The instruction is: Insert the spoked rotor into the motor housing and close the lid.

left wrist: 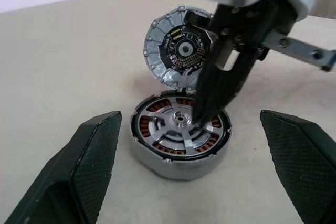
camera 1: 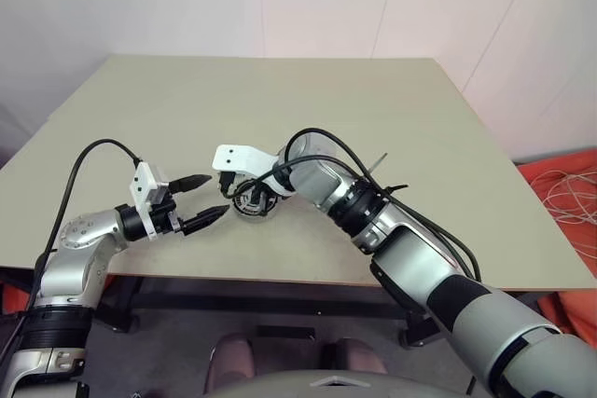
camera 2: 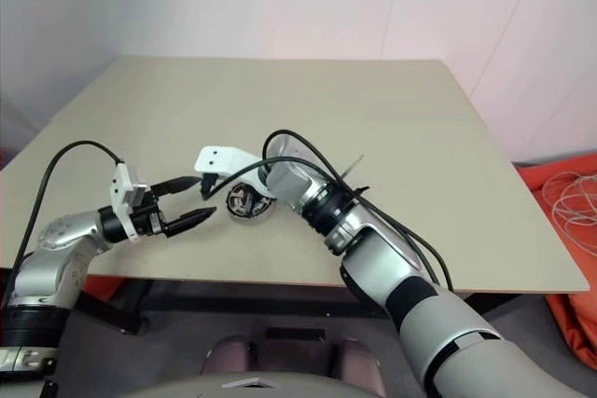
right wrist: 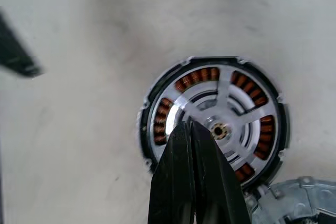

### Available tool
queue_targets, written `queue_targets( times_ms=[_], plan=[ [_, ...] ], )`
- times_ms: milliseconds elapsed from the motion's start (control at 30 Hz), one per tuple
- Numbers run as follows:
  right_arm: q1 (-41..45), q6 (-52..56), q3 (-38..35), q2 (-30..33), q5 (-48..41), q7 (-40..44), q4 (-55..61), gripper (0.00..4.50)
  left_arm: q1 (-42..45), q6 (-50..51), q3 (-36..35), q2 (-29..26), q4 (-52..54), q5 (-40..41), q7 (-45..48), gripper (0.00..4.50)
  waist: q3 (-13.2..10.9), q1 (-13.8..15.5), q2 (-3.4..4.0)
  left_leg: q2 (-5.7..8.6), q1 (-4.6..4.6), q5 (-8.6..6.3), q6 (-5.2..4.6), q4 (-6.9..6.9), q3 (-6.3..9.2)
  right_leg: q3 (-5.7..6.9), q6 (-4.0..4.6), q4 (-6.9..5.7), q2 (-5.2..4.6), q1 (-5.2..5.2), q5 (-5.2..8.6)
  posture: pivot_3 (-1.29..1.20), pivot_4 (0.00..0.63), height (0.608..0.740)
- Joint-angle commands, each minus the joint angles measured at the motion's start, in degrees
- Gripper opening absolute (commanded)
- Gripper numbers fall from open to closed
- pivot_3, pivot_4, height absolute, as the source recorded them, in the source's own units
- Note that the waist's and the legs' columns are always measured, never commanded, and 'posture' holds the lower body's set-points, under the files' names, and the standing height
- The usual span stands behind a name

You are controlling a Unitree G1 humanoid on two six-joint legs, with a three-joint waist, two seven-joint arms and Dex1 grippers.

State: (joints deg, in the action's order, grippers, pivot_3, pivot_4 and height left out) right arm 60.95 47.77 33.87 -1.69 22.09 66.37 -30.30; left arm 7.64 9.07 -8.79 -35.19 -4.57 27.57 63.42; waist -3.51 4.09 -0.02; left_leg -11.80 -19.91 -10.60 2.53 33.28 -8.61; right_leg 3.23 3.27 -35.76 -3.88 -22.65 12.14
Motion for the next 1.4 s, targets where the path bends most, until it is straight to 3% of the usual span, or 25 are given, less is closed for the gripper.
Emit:
queue_targets(
  times_ms=[33,167,433,633,800,1000,1200,1400],
  plan=[
    [2.1,-2.8,-0.9,0.4,-2.9,0.5,1.3,0.04,-0.4,-1.0,-2.0,-1.1,1.8,0.2,-0.3,4.50,0.0,0.0,0.01,0.00,0.00,0.00,0.00,-0.01,0.01,0.00,0.00,0.00,0.00,-0.01,0.00,0.00,0.000,0.740],
    [1.8,-3.3,-0.2,3.2,-4.5,2.3,7.0,0.04,-0.9,-1.2,-3.2,-2.2,1.1,0.3,-0.3,4.50,0.0,0.0,0.00,-0.02,-0.06,0.02,0.04,-0.07,0.00,0.00,0.00,-0.01,0.03,-0.10,0.00,0.00,0.000,0.740],
    [-0.7,-10.1,4.5,14.6,-6.6,10.0,26.0,2.57,-0.7,-1.1,-3.7,-2.7,0.6,0.3,0.0,4.50,0.0,0.4,-0.03,-0.02,-0.02,0.02,0.04,-0.08,0.00,0.00,-0.01,0.01,0.03,-0.06,0.01,0.00,0.000,0.740],
    [0.4,-24.6,5.3,18.5,-8.1,11.5,23.5,4.48,0.1,-1.1,-3.4,-3.1,-0.2,0.0,0.5,4.50,0.0,0.4,-0.05,-0.02,0.05,0.06,0.10,-0.07,-0.01,-0.01,-0.02,-0.03,0.04,-0.04,0.01,0.00,0.000,0.740],
    [4.8,-43.6,3.9,17.3,-8.5,9.2,10.1,4.48,0.6,-1.2,-3.6,-3.5,-0.6,0.0,0.7,4.50,0.0,-0.1,-0.05,-0.01,0.06,0.06,0.10,-0.02,-0.02,-0.01,0.03,-0.05,0.04,-0.03,-0.02,0.00,0.000,0.740],
    [6.4,-67.8,8.7,16.9,-2.4,5.7,-4.2,4.48,-0.5,-0.8,-4.5,-4.2,0.7,0.6,0.2,4.50,0.0,-0.1,-0.09,-0.02,-0.06,0.03,0.04,-0.01,-0.02,-0.01,0.12,0.01,0.06,-0.09,-0.06,0.00,0.000,0.740],
    [6.5,-79.7,10.7,16.2,2.1,3.6,-12.7,4.48,-2.2,-0.5,-5.4,-4.6,2.3,1.0,-0.3,4.50,0.0,-0.2,-0.09,-0.05,-0.18,0.01,0.01,0.02,-0.04,-0.01,0.13,0.01,0.11,-0.20,-0.06,0.00,0.000,0.740],
    [6.6,-83.4,11.9,15.1,7.1,0.9,-17.5,4.48,-2.2,0.2,-5.5,-4.6,3.1,1.0,-0.7,4.50,0.0,-0.2,-0.09,-0.07,-0.14,0.02,0.03,0.07,-0.03,-0.01,0.18,-0.01,0.31,-0.17,-0.08,0.00,0.000,0.740]
  ],
)
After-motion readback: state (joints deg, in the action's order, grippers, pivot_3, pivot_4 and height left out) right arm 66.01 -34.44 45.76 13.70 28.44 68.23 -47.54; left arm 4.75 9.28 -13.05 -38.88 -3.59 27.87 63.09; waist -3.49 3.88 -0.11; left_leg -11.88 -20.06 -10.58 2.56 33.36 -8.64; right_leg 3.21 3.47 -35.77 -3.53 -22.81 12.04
